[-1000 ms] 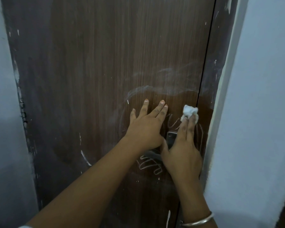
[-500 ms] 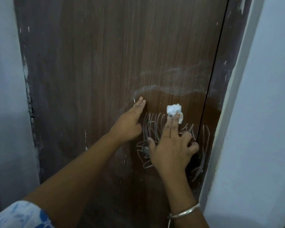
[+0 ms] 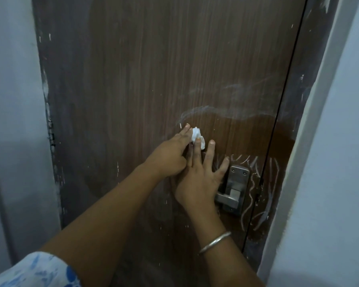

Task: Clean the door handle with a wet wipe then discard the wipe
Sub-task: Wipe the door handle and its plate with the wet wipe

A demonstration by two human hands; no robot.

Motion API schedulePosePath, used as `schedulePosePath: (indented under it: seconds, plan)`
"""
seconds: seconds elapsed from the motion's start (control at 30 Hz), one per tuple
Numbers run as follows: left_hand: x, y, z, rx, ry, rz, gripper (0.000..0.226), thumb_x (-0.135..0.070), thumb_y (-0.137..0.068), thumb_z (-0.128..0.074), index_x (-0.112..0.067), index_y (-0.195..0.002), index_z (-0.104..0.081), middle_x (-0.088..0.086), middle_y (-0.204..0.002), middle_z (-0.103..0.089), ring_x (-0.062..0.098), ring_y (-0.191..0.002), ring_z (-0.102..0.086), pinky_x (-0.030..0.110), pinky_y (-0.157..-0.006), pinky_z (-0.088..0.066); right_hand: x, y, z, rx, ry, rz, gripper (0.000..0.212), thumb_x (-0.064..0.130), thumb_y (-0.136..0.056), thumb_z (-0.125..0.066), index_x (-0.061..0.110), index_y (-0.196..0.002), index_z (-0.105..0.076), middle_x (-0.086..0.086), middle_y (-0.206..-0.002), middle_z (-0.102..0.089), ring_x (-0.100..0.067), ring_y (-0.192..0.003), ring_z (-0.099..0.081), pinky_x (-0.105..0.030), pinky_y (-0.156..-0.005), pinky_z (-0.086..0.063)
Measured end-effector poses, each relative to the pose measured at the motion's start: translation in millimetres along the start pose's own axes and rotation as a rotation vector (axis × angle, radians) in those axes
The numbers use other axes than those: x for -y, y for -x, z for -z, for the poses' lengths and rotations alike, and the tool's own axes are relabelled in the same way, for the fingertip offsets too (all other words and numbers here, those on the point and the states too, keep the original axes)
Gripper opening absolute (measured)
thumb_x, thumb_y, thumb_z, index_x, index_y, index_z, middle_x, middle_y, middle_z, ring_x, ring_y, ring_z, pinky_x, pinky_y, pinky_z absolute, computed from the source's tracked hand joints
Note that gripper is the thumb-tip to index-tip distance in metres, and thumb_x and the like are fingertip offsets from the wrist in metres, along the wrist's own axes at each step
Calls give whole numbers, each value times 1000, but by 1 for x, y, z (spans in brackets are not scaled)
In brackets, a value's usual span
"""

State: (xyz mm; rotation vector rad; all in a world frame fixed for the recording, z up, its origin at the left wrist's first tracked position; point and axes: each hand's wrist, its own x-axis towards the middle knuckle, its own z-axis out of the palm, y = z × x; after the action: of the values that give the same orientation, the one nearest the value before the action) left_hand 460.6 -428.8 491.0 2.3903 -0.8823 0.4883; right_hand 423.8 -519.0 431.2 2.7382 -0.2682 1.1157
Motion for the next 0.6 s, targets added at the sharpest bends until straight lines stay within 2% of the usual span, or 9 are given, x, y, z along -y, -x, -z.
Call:
schedulePosePath:
  seconds: [0.07, 0.2, 0.3, 0.47, 0.6]
  plan:
    - [-3, 1, 2, -3, -6, 8, 81, 4, -79, -46, -15, -148, -9, -1, -158, -4, 15, -144, -9, 42, -116, -18, 0, 0, 0, 2, -10, 9, 85, 48, -83, -44, 16, -148, 1, -6, -157, 12, -36, -140, 16, -65, -101, 12]
    - [-5, 2, 5, 1, 10, 25, 82, 7, -78, -46, -17, -148, -10, -2, -158, -5, 18, -144, -8, 36, -117, -14, -2, 0, 2, 12, -2, 32, 81, 46, -86, -40, 16, -149, 1, -6, -157, 16, -36, -139, 21, -65, -100, 14]
    - [-7, 2, 5, 9, 29, 76, 84, 7, -78, -46, -21, -149, -9, -6, -158, -4, 25, -145, -6, 46, -115, -17, -6, 3, 3, 4, -13, 29, 76, 49, -89, -37, 18, -149, -3, -3, -157, 12, -36, -139, 20, -65, -100, 16]
    - [-9, 3, 3, 1, -9, 76, 88, 4, -78, -50, -26, -149, -6, -5, -158, -7, 27, -144, -12, 50, -112, -23, -6, 9, 1, 17, -51, -36, 83, 55, -88, -40, 16, -149, 2, -4, -157, 16, -37, -139, 22, -65, -100, 19]
    - [-10, 4, 3, -29, -13, 65, 86, -5, -82, -52, -31, -148, -3, 2, -156, -19, 29, -142, -18, 55, -109, -26, -5, 3, 0, 69, -12, 79, 90, 60, -84, -45, 22, -149, 3, -1, -156, 20, -37, -135, 30, -67, -98, 21]
